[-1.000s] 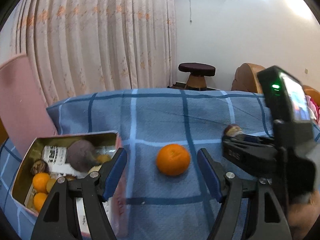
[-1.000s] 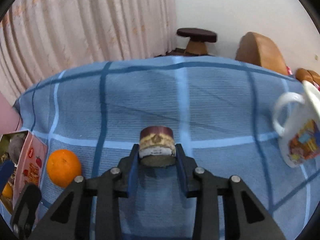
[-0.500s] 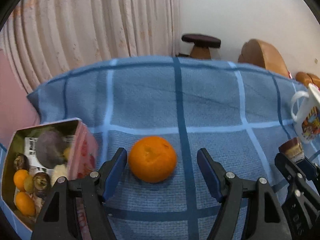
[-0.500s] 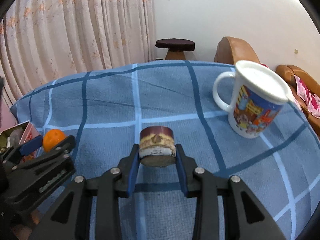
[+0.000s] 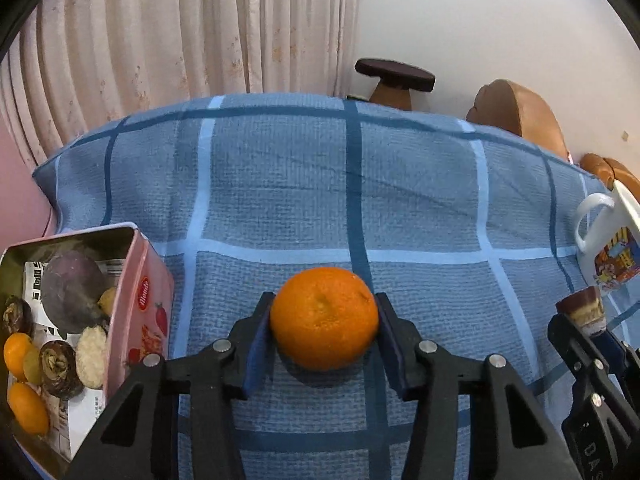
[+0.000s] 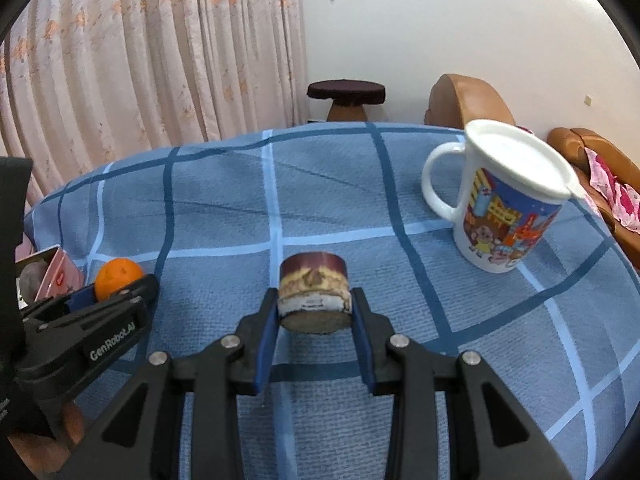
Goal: Organize fruits
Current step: 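Lift and carry the orange and the small can toward the tin tray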
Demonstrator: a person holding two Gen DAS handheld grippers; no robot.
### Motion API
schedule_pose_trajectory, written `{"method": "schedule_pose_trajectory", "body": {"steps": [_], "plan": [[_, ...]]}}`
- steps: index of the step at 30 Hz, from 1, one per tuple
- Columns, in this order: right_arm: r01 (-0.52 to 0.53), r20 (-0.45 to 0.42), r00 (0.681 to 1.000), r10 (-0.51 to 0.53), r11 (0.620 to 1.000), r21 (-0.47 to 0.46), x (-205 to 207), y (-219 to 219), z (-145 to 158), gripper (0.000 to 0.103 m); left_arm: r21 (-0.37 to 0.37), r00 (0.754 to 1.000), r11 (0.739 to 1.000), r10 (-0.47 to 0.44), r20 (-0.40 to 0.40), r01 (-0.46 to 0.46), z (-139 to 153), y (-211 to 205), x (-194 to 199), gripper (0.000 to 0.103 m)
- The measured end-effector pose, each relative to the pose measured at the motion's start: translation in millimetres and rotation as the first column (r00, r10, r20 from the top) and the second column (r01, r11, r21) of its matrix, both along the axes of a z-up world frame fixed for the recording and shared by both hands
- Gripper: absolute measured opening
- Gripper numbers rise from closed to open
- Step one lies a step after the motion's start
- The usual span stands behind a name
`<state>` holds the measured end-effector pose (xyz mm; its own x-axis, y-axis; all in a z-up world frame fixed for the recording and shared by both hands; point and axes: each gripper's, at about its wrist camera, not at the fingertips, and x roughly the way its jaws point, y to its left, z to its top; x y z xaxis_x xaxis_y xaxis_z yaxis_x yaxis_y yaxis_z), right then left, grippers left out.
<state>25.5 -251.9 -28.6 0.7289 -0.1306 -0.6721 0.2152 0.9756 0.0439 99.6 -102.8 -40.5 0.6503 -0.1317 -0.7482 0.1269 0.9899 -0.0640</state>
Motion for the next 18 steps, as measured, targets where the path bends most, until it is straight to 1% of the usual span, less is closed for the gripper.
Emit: {"method": "schedule_pose_trajectory", "body": {"steps": [4,8,12,18], "plan": [[0.038,0.057,0.998,-0.038,0.999,-0.003,-12,-4,7,0.037,-0.016,0.995,1.0,0.012,0.102,-0.01,15,5,-18,0.05],[0.054,0.1,0.994,-0.052,0.998,-0.025,-21,-2,13,0.037,-0.022,0.985,1.0,0.008,0.172,-0.005,24,9,-40,0.05],[0.063,0.113,0.992,-0.058,0.997,-0.043,-29,2,17,0.037,-0.027,0.98,1.0,0.002,0.199,0.004,27,16,-57,0.05],[0.095,0.124,0.988,-0.091,0.995,-0.027,-43,1,17,0.037,-0.022,0.975,1.0,-0.004,0.224,0.009,27,23,-72,0.05]]}}
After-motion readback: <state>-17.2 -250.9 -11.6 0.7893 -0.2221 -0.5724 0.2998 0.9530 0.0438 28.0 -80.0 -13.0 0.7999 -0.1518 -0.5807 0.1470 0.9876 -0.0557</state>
